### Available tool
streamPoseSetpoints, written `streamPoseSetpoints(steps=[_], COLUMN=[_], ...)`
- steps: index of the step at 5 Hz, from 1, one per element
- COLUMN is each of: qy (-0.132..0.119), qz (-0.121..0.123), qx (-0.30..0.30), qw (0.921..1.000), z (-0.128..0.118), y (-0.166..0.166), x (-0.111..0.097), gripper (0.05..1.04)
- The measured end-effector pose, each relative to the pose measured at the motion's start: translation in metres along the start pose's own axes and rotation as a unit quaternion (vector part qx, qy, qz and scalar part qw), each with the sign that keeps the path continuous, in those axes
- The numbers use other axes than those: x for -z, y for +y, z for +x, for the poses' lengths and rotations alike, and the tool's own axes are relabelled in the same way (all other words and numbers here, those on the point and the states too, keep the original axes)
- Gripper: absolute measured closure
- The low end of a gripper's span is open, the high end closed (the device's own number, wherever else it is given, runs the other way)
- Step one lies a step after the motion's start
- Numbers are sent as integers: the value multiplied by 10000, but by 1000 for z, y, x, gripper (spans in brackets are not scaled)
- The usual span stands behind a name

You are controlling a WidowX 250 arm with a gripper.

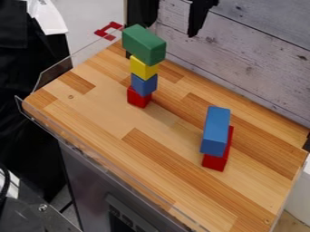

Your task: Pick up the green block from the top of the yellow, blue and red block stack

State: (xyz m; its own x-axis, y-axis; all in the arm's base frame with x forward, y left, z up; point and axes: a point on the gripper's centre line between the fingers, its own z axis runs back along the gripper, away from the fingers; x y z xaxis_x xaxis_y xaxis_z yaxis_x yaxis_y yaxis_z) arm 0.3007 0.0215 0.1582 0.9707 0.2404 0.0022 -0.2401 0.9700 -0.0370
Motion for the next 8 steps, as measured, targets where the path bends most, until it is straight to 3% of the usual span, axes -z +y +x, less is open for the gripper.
streamPoseSetpoints(steps=[1, 2, 3, 4, 5, 6, 7, 8], qy=[175, 169, 244, 106, -242, -715, -1037, -1074], qz=[27, 3, -184, -214, 83, 140, 47, -25], qx=[9, -526, -939, -1479, -2774, -3772, -4798, -5038], qw=[9998, 9985, 9951, 9887, 9604, 9233, 8712, 8571], z=[-2, -1, -1, 0, 7, 12, 10, 11], y=[0, 3, 14, 19, 29, 34, 34, 33], x=[10, 10, 9, 0, -15, -10, -6, -1], gripper=[85, 85, 85, 85, 85, 85, 85, 85])
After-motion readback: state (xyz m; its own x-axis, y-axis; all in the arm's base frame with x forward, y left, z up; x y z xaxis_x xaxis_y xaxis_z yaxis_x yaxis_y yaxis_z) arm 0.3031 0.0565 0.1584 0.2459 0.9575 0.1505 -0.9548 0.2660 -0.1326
